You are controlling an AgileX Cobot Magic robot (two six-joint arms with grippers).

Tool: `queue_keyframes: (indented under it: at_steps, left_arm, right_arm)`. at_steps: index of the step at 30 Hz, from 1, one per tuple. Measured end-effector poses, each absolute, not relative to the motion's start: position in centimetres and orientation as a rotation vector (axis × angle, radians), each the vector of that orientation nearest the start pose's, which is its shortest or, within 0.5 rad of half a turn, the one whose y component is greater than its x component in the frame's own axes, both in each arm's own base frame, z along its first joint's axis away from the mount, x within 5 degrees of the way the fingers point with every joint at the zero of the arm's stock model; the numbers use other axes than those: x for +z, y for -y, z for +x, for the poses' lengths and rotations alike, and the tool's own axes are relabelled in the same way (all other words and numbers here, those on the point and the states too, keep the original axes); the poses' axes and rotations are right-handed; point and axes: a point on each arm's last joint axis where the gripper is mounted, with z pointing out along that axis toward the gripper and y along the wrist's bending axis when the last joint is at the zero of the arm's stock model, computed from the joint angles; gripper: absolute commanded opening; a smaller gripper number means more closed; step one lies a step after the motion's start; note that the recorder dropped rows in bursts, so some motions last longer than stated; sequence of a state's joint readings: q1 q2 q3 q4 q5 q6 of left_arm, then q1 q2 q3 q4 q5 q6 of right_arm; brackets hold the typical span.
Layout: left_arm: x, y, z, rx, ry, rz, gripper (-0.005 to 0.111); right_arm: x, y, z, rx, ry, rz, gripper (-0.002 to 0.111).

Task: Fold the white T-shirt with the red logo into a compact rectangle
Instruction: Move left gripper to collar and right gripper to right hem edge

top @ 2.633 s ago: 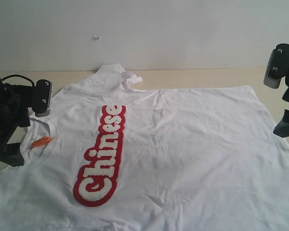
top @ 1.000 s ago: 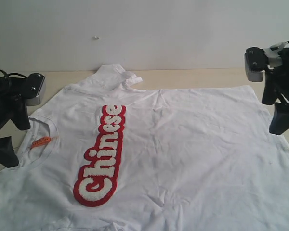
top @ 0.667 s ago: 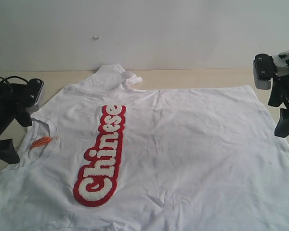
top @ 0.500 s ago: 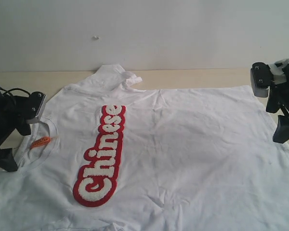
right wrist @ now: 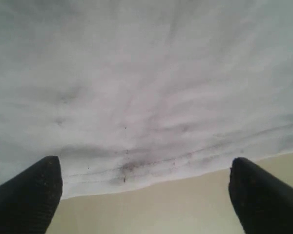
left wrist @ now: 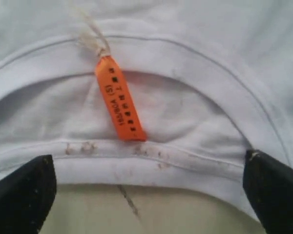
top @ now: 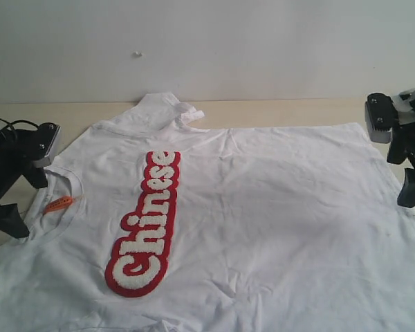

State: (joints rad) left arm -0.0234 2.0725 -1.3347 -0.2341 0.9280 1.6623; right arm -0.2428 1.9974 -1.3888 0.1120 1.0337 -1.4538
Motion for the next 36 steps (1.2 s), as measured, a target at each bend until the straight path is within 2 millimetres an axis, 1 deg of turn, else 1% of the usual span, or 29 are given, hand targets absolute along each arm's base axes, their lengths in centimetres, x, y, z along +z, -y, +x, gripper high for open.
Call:
queue_keyframes:
  at_steps: [3, 8, 12, 15, 17, 20, 24, 28, 32, 36]
  left_arm:
    - [12.1, 3.3, 38.4, -0.201, -2.142, 2.111, 0.105]
    - [12.1, 3.3, 38.5, -0.185, -2.149, 2.099, 0.105]
    - [11.7, 3.2, 38.4, -0.187, -2.163, 2.106, 0.105]
    - [11.3, 3.2, 38.5, -0.188, -2.170, 2.106, 0.105]
    - [11.3, 3.2, 38.5, -0.183, -2.169, 2.107, 0.105]
    - [11.2, 3.2, 38.6, -0.181, -2.170, 2.108, 0.105]
    - [11.3, 3.2, 38.6, -0.180, -2.170, 2.107, 0.105]
    - [11.3, 3.2, 38.6, -0.180, -2.172, 2.105, 0.105]
    - [11.3, 3.2, 38.6, -0.180, -2.172, 2.105, 0.105]
    - [11.3, 3.2, 38.6, -0.180, -2.175, 2.102, 0.105]
  right_arm:
    - [16.0, 9.8, 37.0, 0.149, -2.598, -1.575, 0.088]
    - [16.0, 9.7, 37.1, 0.167, -2.552, -1.596, 0.088]
    - [16.0, 10.2, 37.4, 0.074, -2.535, -1.630, 0.088]
    - [16.0, 10.6, 37.8, -0.022, -2.527, -1.621, 0.088]
    - [15.8, 10.7, 37.9, -0.034, -2.519, -1.630, 0.088]
    - [14.6, 10.7, 38.0, -0.003, -2.519, -1.664, 0.088]
    - [12.5, 10.6, 38.1, 0.062, -2.539, -1.697, 0.088]
    - [11.2, 10.6, 38.2, 0.124, -2.574, -1.710, 0.088]
    - [11.6, 10.9, 39.3, 0.146, -2.617, -1.699, 0.088]
    - [11.9, 10.9, 39.6, 0.184, -2.631, -1.679, 0.088]
